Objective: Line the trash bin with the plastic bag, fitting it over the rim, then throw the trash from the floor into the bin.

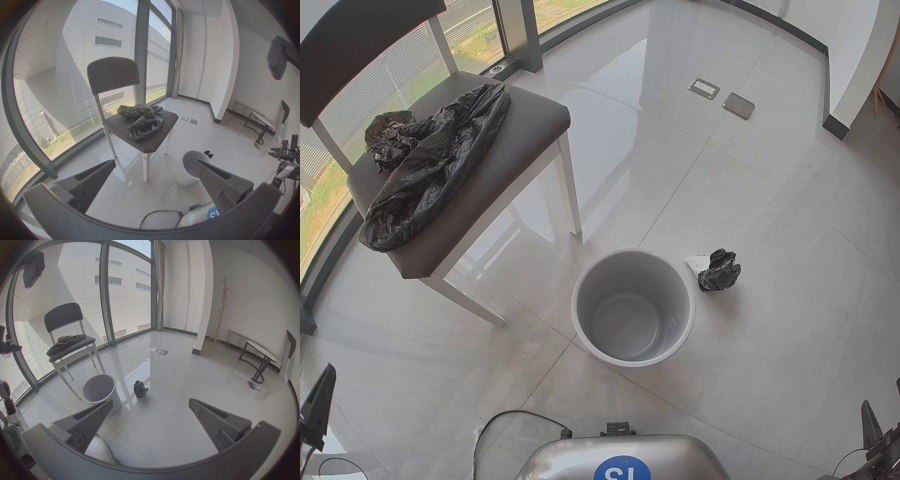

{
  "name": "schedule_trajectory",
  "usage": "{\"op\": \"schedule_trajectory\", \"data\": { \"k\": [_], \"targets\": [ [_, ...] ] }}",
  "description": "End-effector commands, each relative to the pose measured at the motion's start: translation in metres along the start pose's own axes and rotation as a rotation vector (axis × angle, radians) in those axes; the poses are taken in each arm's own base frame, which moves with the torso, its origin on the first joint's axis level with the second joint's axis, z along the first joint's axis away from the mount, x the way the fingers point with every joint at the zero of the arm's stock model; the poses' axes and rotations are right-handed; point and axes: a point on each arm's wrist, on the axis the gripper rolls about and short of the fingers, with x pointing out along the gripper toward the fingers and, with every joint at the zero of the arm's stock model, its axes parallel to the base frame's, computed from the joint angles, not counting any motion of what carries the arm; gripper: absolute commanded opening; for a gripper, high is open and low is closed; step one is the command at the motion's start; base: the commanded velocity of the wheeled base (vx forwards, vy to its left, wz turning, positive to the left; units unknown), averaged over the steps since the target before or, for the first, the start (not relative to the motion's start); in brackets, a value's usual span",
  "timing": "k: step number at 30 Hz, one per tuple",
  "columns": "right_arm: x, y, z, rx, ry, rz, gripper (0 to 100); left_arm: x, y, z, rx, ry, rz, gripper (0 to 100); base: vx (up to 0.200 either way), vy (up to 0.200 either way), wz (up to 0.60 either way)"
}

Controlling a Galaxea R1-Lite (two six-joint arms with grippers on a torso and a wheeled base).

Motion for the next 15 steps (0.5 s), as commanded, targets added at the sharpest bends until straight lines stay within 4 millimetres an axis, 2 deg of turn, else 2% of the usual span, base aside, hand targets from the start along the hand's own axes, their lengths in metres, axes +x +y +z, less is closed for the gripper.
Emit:
{"op": "schedule_trajectory", "data": {
  "k": [1,7,15],
  "targets": [
    [0.000,0.000,-0.005,-0.005,0.000,0.006,100,0.090,0.014,0.063,0.010,0.290,0.029,100,0.000,0.000,0.00],
    [0.000,0.000,-0.005,-0.014,0.000,0.018,100,0.125,0.019,0.072,-0.007,0.345,0.039,100,0.000,0.000,0.00],
    [0.000,0.001,-0.005,-0.019,-0.002,0.032,100,0.158,0.027,0.065,0.008,0.432,0.151,100,0.000,0.000,0.00]
  ]
}}
